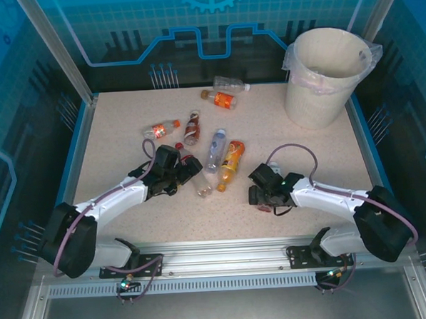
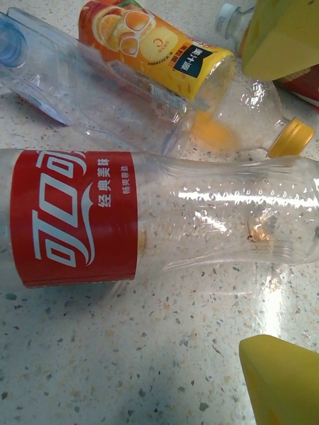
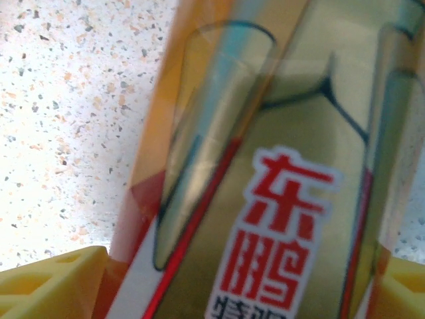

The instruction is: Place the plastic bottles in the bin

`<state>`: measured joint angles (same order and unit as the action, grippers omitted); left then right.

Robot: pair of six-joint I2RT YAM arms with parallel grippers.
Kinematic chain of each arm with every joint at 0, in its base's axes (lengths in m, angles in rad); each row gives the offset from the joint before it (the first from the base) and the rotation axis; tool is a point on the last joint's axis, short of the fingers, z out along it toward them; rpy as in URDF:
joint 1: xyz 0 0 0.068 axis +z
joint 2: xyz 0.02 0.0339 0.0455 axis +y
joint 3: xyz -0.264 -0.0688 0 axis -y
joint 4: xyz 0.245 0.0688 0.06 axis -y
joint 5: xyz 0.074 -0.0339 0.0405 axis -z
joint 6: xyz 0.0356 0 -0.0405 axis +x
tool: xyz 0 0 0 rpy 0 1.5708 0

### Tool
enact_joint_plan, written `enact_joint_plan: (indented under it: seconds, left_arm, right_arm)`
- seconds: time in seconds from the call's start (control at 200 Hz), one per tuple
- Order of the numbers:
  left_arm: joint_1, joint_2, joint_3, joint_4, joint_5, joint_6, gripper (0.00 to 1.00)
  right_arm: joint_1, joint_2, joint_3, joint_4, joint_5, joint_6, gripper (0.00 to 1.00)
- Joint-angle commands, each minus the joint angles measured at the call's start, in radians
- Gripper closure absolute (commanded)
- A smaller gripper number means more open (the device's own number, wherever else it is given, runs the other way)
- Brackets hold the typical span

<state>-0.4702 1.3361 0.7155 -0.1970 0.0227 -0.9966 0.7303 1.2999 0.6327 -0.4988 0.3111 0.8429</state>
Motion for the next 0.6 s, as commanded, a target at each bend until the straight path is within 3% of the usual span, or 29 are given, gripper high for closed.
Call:
enact_joint_plan:
  seconds: [0.0,0.315,0.595]
  left_arm:
    - [0.002,-0.007,-0.011,0.013,-0.024,-0.022,0.01]
    - [0.002,-0.059,-0.076,0.133,-0.011,-0.048,0.01]
    - [0.000,-0.135,-0.145,0.261,0.020,-0.088,0.01]
  right_arm:
    - [-0.019,-0.049,-0.028,0.023,0.026,-0.111,0.21]
    - [-0.075,-0.236,-0.054,0.084,0.021,-0.272,0.44]
    - [-0.288,-0.309,0.157,0.201,-0.284,-0.361,0.51]
